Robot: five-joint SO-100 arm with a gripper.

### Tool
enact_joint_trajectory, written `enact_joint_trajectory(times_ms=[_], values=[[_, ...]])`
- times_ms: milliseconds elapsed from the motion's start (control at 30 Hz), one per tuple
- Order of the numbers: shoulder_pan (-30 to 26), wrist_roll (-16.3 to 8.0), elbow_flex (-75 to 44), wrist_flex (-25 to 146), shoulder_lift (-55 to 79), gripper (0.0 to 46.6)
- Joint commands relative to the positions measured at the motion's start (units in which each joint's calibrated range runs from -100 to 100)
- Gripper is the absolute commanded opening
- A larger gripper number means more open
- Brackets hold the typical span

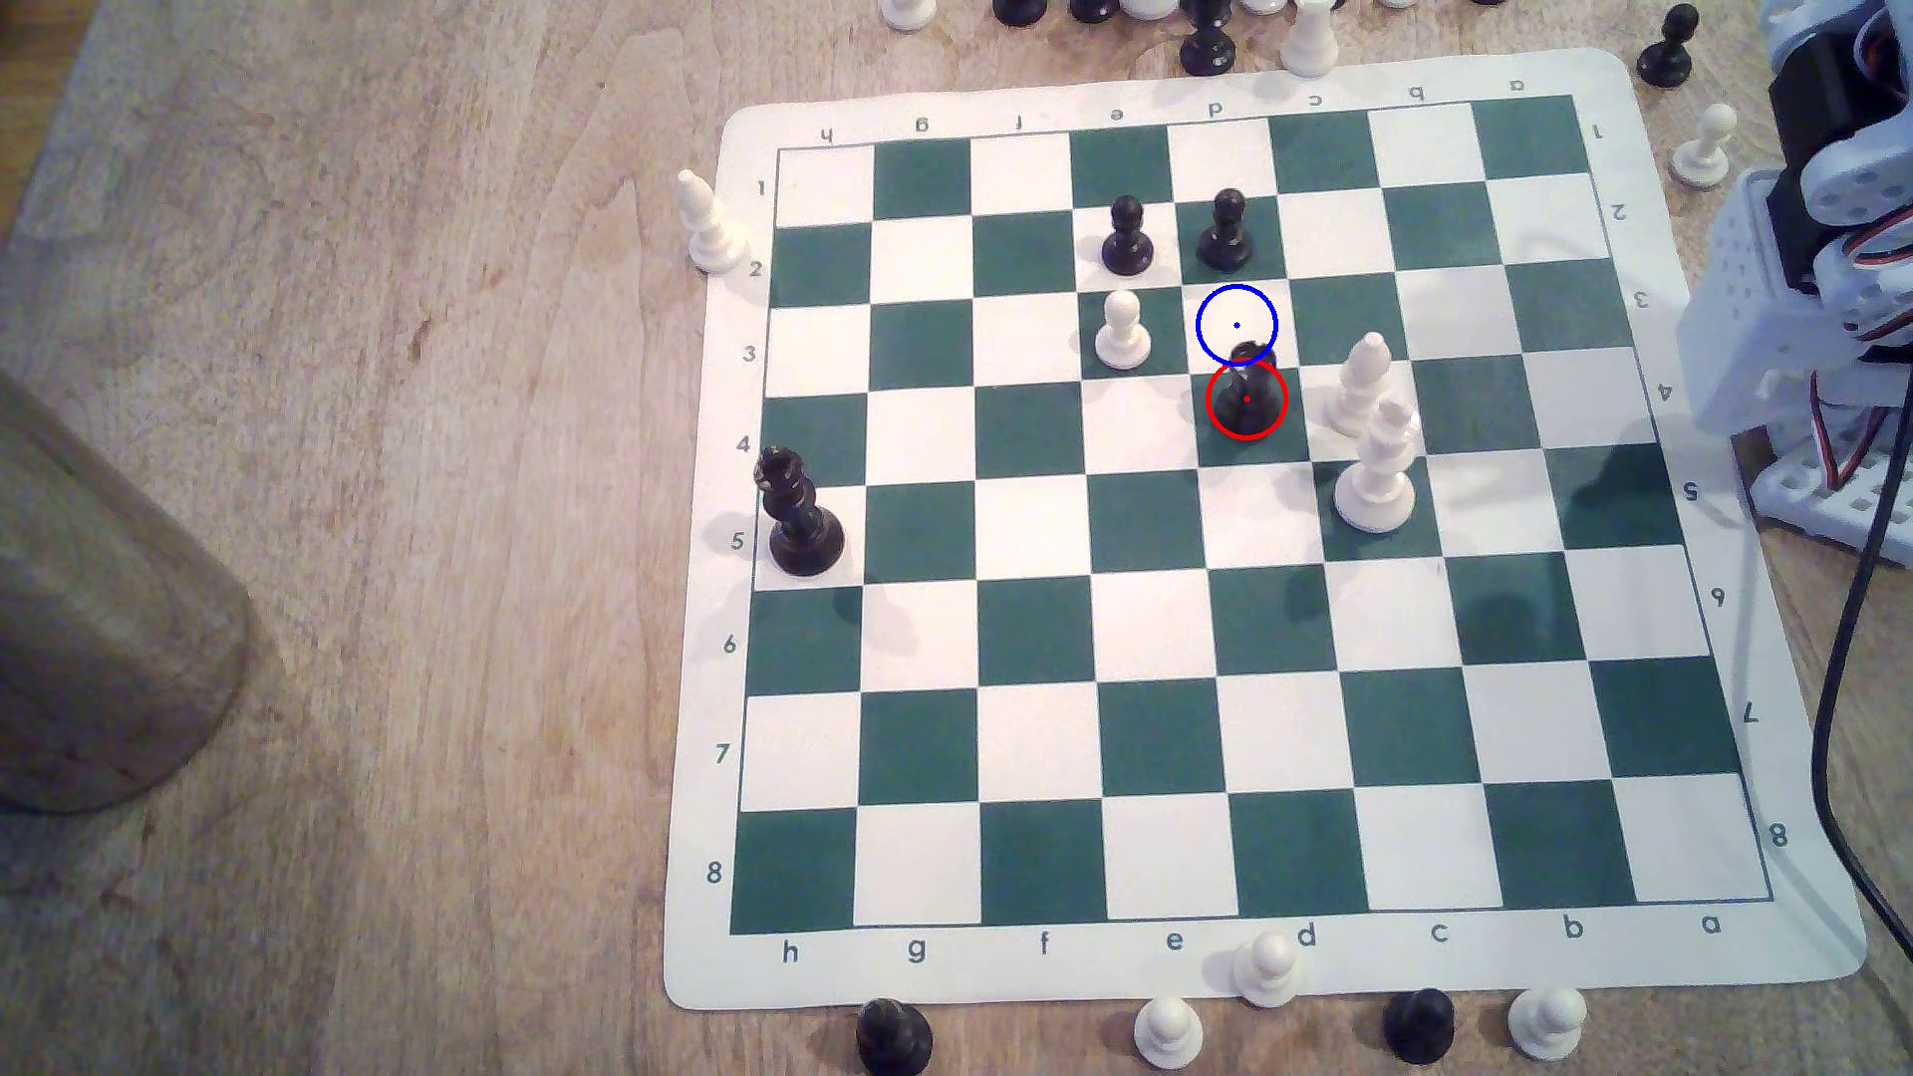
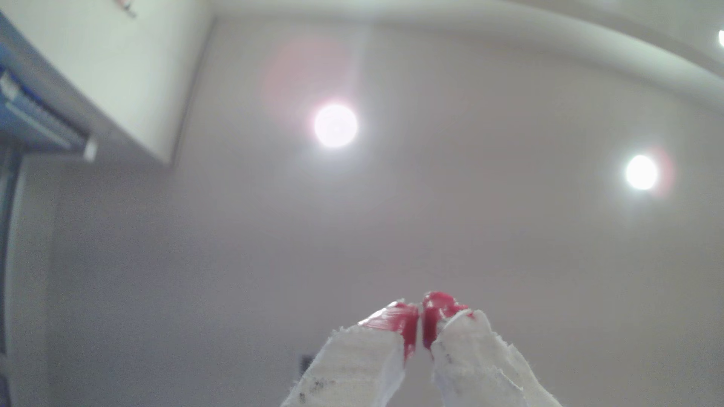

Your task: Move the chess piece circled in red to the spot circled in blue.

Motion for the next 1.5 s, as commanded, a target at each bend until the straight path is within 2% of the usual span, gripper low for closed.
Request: enact_joint_trajectory(times_ms=[0,100,300,400,500,567,733,933,1000,1100,1133,1200,1367,1433,1467], values=[[0.62,0.2,1.17,1.86,-0.2,0.2],[-1.02,0.2,0.0,17.91,-0.11,0.2],[-1.96,0.2,-9.52,48.62,-0.11,0.2],[0.07,-0.2,-16.96,69.5,-0.11,0.2],[1.87,0.05,-19.31,72.53,-0.11,0.2],[2.26,-0.2,-25.84,91.13,-0.03,0.2],[7.34,-0.2,-34.18,120.04,-0.03,0.2],[5.78,-0.24,-42.34,143.46,1.92,0.2],[5.55,-0.24,-46.15,157.55,6.08,1.0],[3.82,-0.1,-46.15,162.95,11.94,1.3],[2.65,-0.83,-46.15,165.41,15.34,4.2],[1.95,-1.56,-46.24,166.31,19.33,7.0],[-0.4,-5.23,-50.68,166.15,32.32,8.8],[-0.4,-6.89,-52.5,167.05,36.39,12.8],[-0.4,-6.89,-52.59,167.05,37.58,13.8]])
